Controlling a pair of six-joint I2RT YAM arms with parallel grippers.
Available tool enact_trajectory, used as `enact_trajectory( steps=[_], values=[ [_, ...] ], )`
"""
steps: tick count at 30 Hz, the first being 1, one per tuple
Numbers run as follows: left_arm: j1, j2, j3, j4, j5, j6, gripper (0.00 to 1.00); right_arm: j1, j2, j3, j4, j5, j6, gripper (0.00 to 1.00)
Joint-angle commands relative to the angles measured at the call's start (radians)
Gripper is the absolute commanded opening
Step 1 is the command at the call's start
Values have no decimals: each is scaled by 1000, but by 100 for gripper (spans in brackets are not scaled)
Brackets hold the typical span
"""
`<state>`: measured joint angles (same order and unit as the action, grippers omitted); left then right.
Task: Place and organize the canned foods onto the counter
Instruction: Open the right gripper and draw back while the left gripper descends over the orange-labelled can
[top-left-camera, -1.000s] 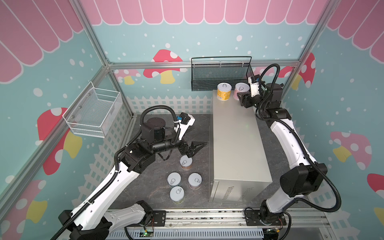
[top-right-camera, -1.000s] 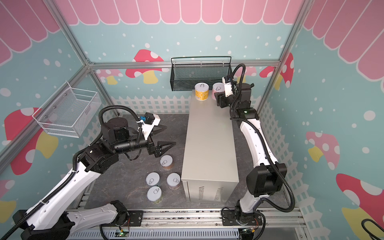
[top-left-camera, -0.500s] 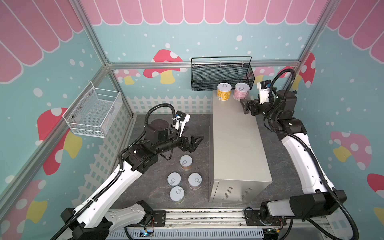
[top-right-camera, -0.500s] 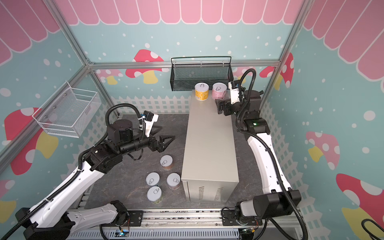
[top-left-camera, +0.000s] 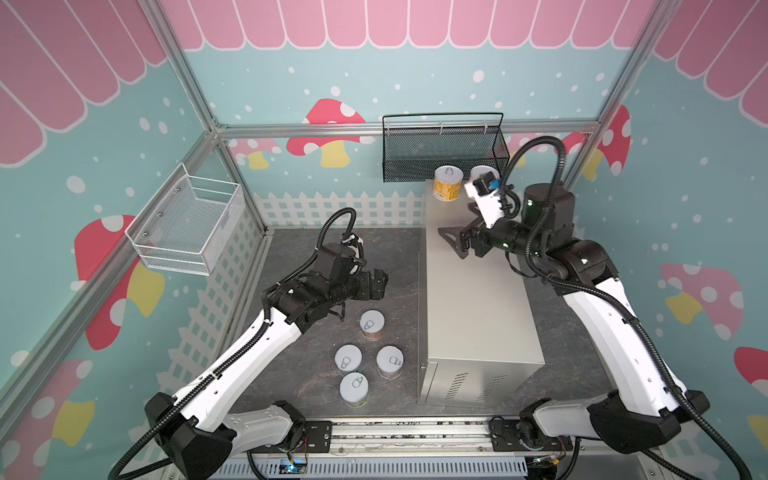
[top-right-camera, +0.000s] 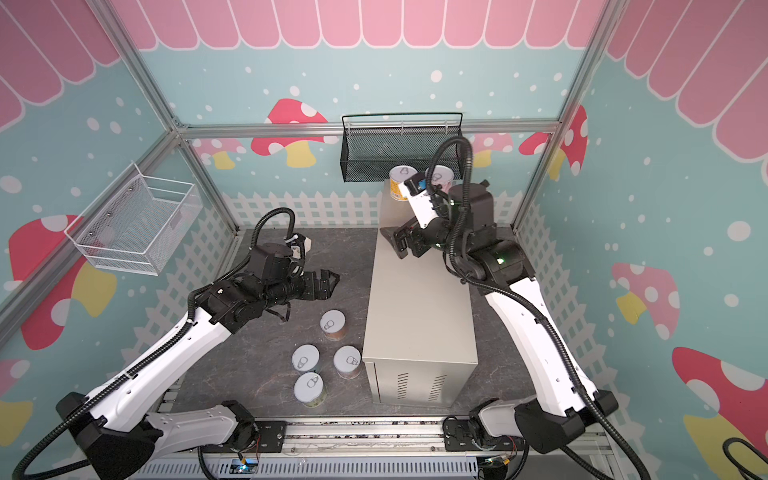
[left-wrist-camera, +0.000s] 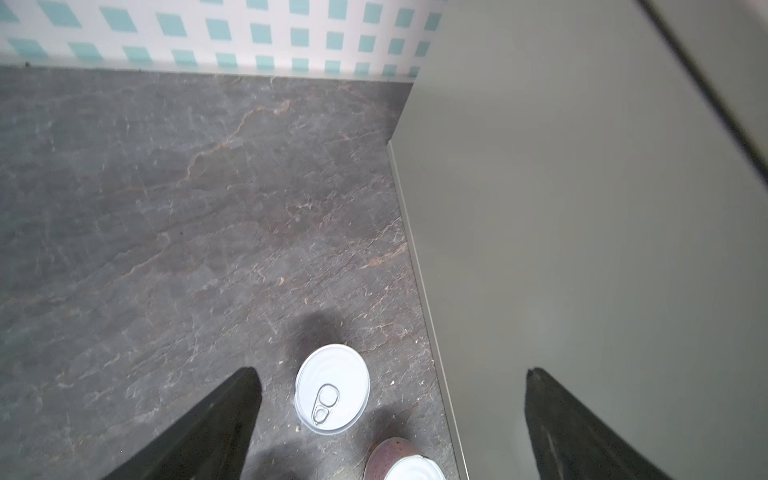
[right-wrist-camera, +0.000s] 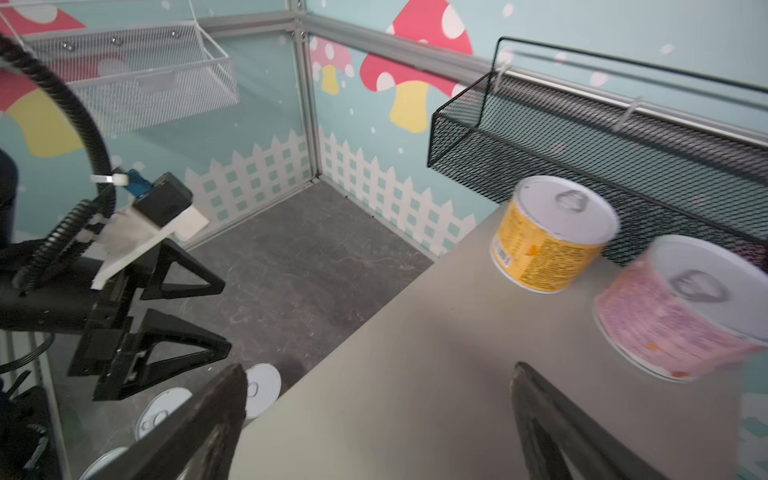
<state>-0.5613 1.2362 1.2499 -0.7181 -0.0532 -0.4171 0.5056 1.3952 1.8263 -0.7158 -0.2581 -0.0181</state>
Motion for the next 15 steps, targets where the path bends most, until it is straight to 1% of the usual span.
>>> enact_trajectory(
  steps=[1, 4, 7, 10, 12, 15],
  values=[
    [45, 39, -50, -67, -9, -112, 99, 91, 44, 87, -166, 77, -61, 99],
    [79, 84, -77, -69, 53, -128, 99, 168, 86, 144, -213, 108, -75, 99],
    [80, 145, -78, -82, 67, -127, 100, 257, 137, 203, -261, 140, -87, 99],
    [80, 207, -77, -80, 113, -130, 99, 352, 194, 282, -326, 202, -99, 99],
    [79, 236, -83, -75, 119, -143, 99, 402, 227, 324, -364, 248, -98, 99],
    [74, 253, -101, -55, 109, -153, 99, 460, 231, 323, -378, 287, -86, 99]
  ],
)
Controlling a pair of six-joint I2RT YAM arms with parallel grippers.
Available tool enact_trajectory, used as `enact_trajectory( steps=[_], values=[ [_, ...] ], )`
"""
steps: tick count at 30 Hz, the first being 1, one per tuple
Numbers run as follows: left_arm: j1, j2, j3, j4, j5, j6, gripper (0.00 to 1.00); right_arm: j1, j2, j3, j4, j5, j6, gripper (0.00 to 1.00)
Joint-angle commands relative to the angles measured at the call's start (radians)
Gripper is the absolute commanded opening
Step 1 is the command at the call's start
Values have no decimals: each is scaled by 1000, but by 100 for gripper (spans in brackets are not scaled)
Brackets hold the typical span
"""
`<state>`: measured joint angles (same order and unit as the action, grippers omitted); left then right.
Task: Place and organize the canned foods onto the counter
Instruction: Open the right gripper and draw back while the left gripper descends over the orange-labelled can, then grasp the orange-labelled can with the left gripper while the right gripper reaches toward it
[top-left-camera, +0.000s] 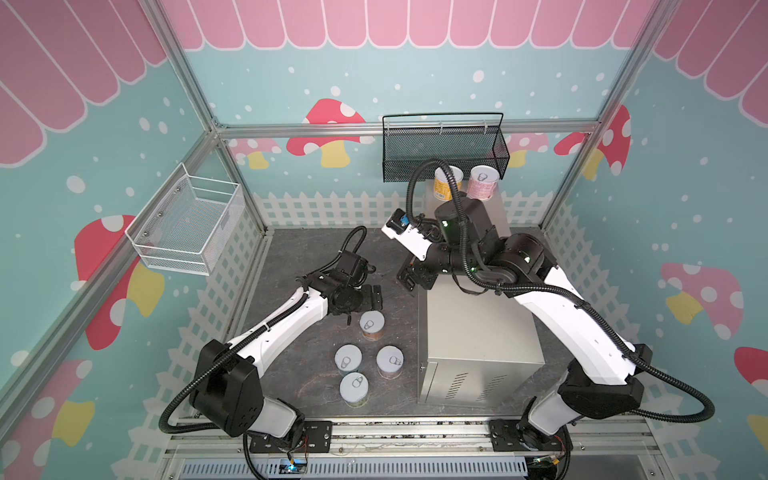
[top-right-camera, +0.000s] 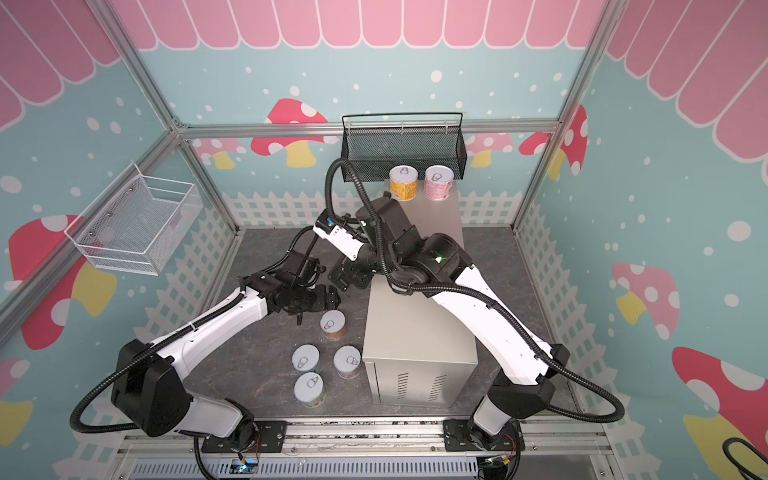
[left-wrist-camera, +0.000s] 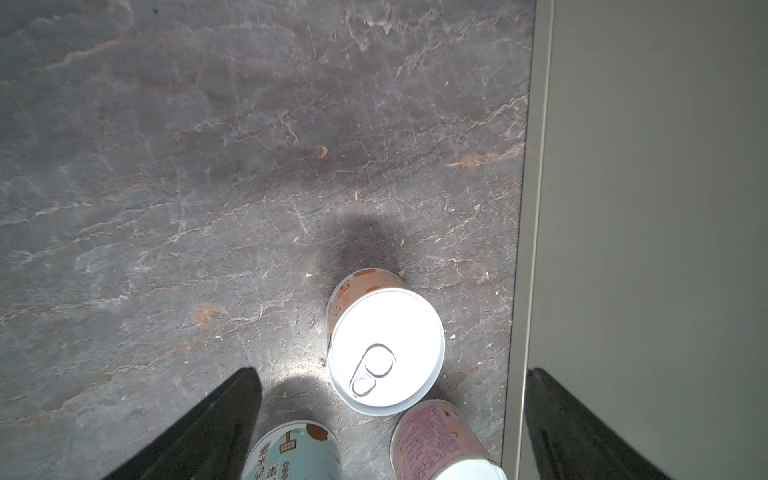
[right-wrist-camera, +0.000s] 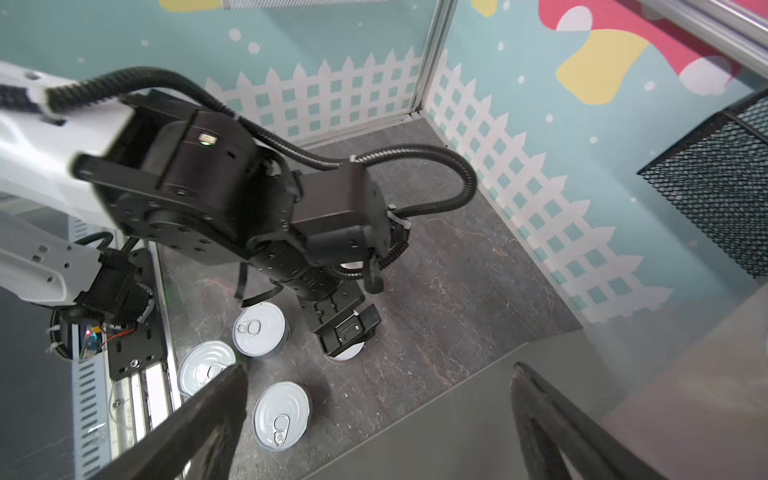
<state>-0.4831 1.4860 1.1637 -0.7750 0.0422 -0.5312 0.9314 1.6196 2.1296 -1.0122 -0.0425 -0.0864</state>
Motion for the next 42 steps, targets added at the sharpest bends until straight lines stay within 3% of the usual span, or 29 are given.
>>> enact_trajectory(
  steps=[1, 7, 24, 42],
  values=[
    [-10, 13, -15, -1, 6, -39, 99, 46, 0, 10, -85, 80, -11, 99],
    [-53, 80, -10, -4, -28, -50, 99, 94, -71, -105, -70, 133, 17, 99],
    [-102, 178, -30, -14, -144, -63, 99, 144, -203, -269, -101, 80, 39, 99],
    [-114, 190, -60, 11, -170, -52, 89, 162, -207, -272, -100, 59, 28, 99]
  ],
)
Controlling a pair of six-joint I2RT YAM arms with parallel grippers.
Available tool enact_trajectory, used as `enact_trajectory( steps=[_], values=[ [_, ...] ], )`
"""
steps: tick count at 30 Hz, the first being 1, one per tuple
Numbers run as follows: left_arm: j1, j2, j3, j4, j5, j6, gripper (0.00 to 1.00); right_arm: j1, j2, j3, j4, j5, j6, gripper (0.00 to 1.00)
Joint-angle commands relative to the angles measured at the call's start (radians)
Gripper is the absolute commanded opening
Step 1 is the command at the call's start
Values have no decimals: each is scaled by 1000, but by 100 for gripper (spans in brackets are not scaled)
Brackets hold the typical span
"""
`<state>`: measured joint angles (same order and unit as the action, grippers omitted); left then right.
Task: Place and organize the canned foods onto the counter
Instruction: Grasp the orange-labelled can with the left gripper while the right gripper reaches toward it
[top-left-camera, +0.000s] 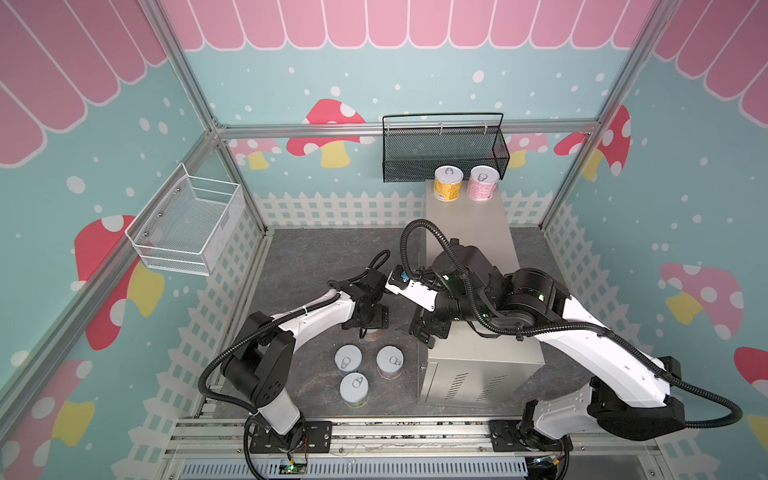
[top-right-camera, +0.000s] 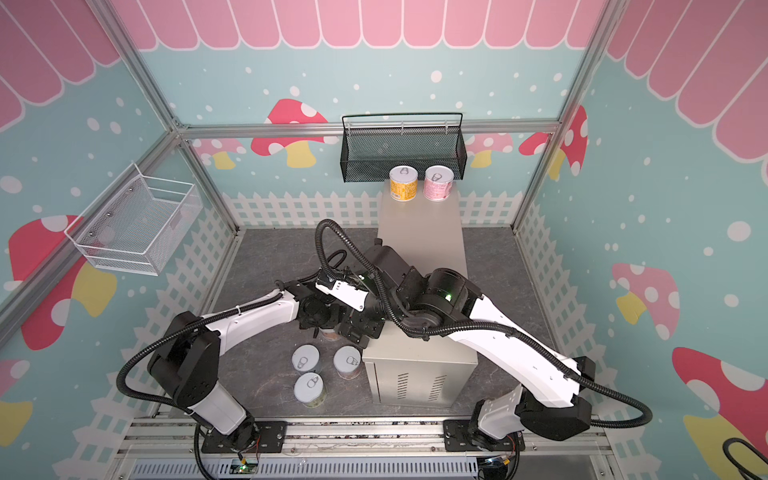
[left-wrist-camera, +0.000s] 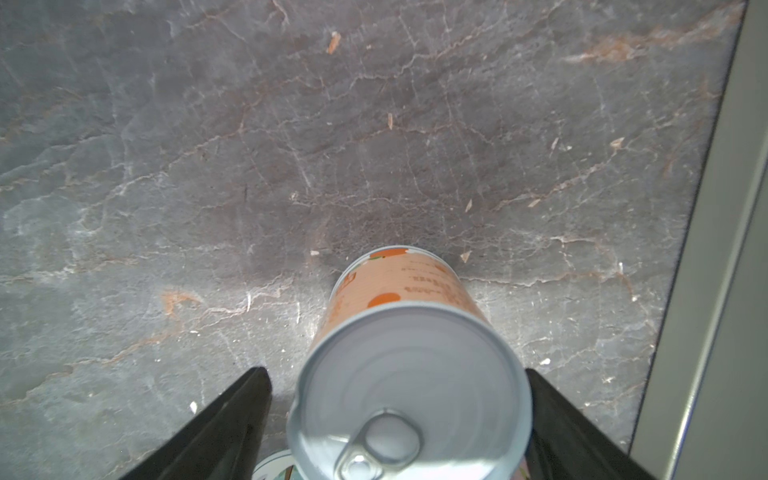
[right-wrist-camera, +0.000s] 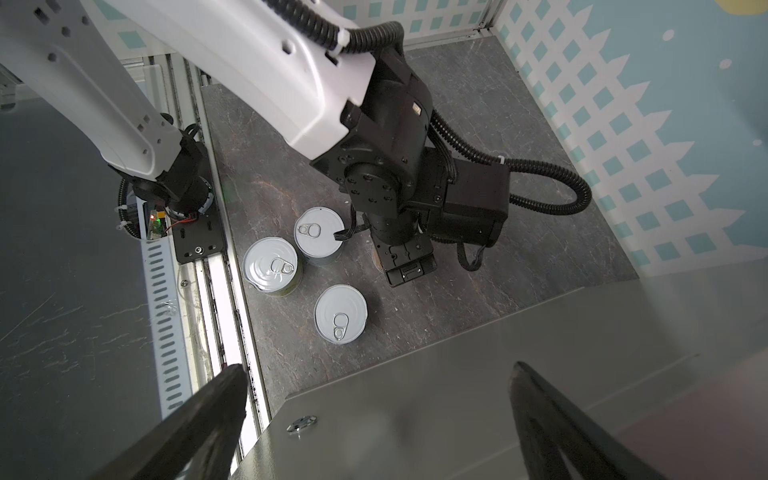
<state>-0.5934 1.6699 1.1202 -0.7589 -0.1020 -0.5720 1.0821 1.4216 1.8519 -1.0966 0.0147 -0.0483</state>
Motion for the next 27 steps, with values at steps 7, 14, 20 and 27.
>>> enact_trajectory(
  steps=[7, 14, 20, 27],
  values=[
    [-4, 8, -8, -4, -7, -6, 80, 11, -18, 5, -5, 25, -5, 99],
    [-4, 1, -8, 4, 2, -9, 73, 13, -18, 6, -16, 42, 4, 99],
    [-2, -34, 8, -5, -4, -4, 59, 14, -29, 24, -18, 77, 8, 99],
    [30, -131, 39, -56, 23, 37, 3, 13, -66, -4, 46, 96, 14, 99]
  ],
)
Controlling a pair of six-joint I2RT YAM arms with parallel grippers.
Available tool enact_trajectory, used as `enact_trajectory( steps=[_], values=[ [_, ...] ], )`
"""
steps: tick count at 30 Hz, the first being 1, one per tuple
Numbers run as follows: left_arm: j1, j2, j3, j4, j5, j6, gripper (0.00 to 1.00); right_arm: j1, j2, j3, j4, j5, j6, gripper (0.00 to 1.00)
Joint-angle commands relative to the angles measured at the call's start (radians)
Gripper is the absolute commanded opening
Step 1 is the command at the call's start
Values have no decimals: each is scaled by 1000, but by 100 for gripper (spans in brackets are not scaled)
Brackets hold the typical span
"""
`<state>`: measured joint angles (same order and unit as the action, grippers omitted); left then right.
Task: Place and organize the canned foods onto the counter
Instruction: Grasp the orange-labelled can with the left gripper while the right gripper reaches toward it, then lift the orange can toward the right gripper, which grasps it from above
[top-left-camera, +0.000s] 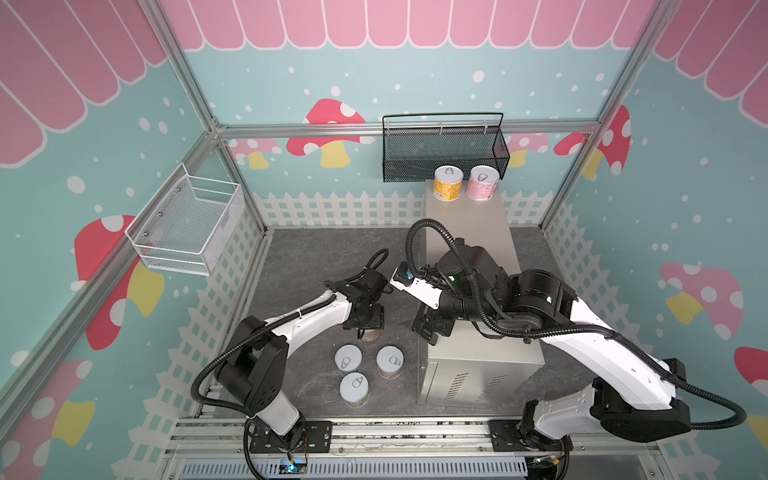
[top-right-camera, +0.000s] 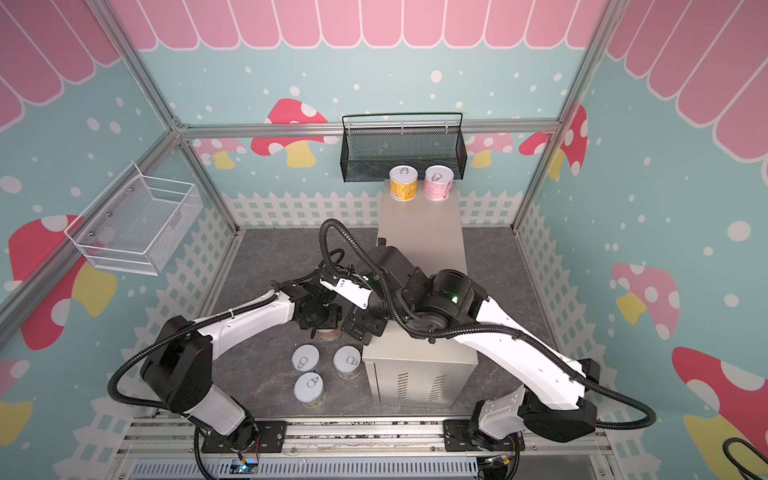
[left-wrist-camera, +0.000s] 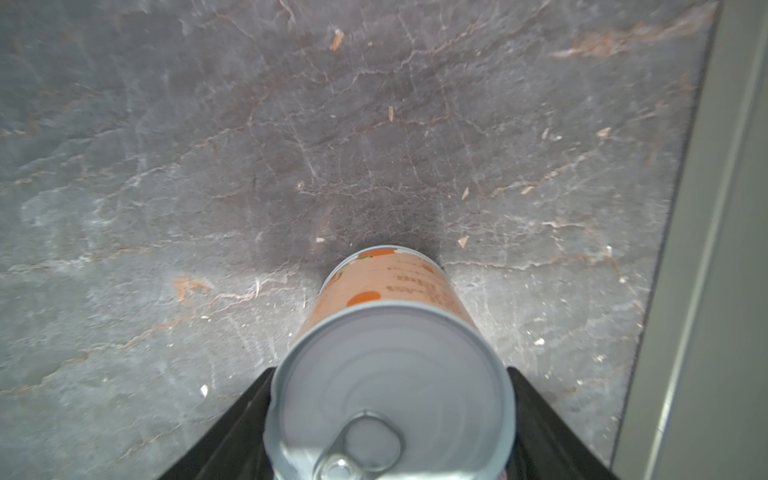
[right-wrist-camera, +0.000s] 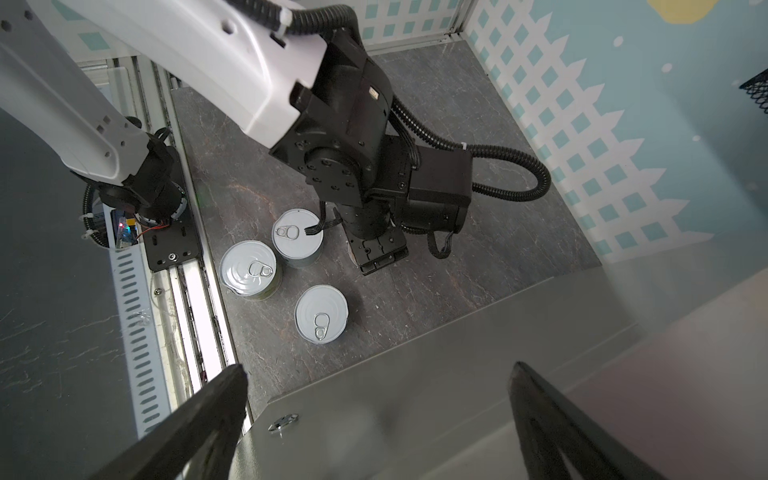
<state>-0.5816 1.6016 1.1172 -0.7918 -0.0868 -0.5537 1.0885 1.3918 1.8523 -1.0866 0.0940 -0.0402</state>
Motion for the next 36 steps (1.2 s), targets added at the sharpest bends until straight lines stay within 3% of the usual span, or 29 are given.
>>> enact_trajectory(
  steps=[1, 10, 23, 29, 36],
  values=[
    [26, -78, 48, -35, 17, 31, 0, 8, -41, -12, 47, 20, 9, 99],
    [89, -231, 151, -129, 93, 183, 0, 8, -89, -83, 143, 29, 15, 100],
    [124, -438, 294, -132, 378, 451, 0, 7, -128, -182, 279, -28, -68, 99],
    [135, -493, 352, -137, 630, 543, 0, 7, -132, -233, 358, -86, -109, 100],
    [139, -520, 436, -167, 720, 565, 0, 10, -141, -261, 429, -145, -145, 99]
  ],
)
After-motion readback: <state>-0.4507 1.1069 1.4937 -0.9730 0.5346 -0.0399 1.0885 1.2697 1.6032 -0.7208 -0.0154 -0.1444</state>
